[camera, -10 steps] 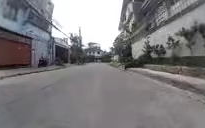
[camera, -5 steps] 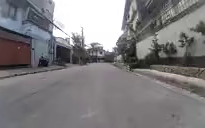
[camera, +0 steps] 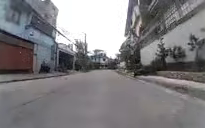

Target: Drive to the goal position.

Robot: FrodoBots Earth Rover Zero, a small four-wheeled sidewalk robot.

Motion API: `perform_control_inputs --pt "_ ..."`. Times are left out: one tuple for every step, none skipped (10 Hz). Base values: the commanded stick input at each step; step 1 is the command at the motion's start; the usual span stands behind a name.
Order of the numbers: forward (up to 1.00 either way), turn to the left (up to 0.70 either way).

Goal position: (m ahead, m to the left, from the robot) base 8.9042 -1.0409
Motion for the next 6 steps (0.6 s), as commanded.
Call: perform_control_inputs --pt "1.0 -0.27" --pt "1.0 -0.19" --pt "1.0 -0.11" --pt "1.0 -0.04" --pt "1.0 0.01" --pt "1.0 -0.08"
